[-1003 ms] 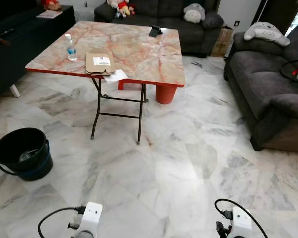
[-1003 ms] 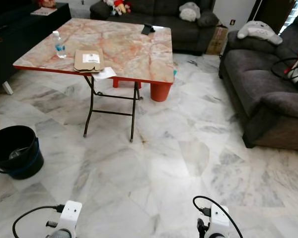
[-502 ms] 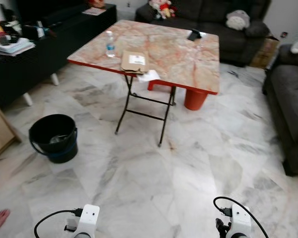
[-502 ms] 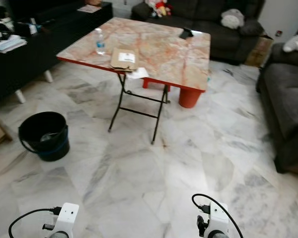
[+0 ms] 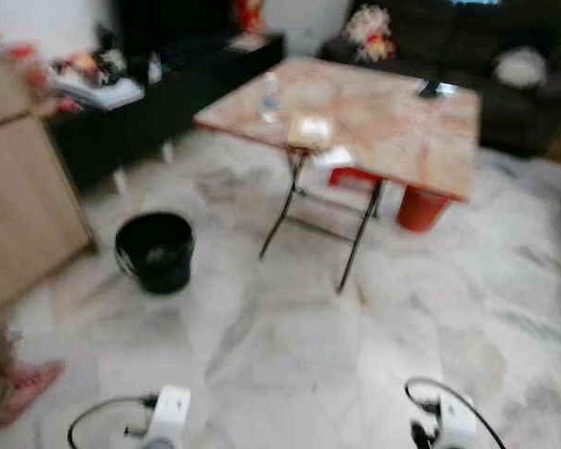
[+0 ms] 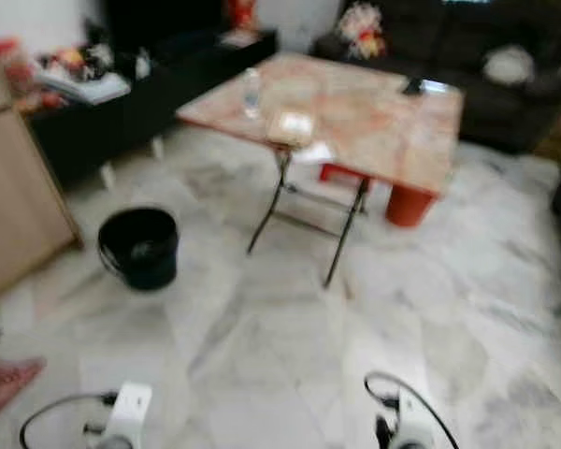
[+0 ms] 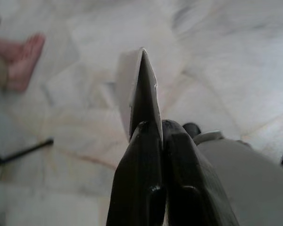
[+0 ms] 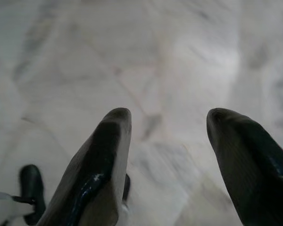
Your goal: Picking trash to rubbish bin
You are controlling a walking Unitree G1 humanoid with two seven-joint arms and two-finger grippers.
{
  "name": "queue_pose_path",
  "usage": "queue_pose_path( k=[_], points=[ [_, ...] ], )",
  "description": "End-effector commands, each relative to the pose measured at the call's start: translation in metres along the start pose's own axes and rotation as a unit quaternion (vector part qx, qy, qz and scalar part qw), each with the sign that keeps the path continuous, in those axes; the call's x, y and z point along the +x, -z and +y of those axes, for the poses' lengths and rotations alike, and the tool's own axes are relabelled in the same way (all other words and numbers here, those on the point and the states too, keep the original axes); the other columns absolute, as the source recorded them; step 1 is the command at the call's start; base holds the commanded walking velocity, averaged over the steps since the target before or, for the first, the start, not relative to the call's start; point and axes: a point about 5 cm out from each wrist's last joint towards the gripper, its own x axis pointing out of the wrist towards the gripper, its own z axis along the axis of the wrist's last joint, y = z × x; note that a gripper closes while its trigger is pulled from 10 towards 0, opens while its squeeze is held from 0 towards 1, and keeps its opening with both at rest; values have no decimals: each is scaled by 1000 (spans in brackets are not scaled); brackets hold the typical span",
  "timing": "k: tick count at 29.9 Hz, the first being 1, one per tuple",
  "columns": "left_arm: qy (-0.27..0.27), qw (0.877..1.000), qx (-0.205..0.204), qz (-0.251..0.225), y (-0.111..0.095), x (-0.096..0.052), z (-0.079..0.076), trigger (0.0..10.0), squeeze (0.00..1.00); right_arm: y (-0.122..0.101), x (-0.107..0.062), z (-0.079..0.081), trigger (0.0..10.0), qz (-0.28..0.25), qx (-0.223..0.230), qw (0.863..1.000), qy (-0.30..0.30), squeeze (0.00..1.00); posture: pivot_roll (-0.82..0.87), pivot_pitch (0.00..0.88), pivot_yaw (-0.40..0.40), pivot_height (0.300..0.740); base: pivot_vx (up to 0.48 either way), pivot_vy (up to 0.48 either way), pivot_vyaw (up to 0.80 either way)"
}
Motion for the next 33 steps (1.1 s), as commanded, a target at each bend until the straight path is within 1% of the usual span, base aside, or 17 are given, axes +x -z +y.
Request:
queue_pose_path(
  k=[1,8,13,14,20,33],
  points=[
    [-1,1000,3,-5,-5,1,0,10000,0,-9,1,-1,10000,-16,0,1000,-2,0,90,0,-111,740,386,0,0],
    [-2,1000,1,-6,-5,1,-1,10000,0,-10,1,0,10000,-17,-9,1000,-4,0,90,0,-114,740,386,0,0],
    [-3,1000,-1,-6,-5,1,-1,10000,0,-11,2,0,10000,-20,-8,1000,-3,0,90,0,-116,740,388,0,656],
    [-3,1000,-1,-5,-5,1,-1,10000,0,-12,2,0,10000,-21,-2,1000,-3,0,92,0,-118,740,386,0,0],
    [-4,1000,-2,-6,-5,1,0,10000,0,-12,2,1,10000,-21,-6,1000,-5,0,92,0,-118,740,386,0,0],
    [-5,1000,-2,-9,-6,1,0,10000,0,-14,3,3,10000,-21,-12,1000,-6,0,94,0,-119,740,386,0,800]
  ],
)
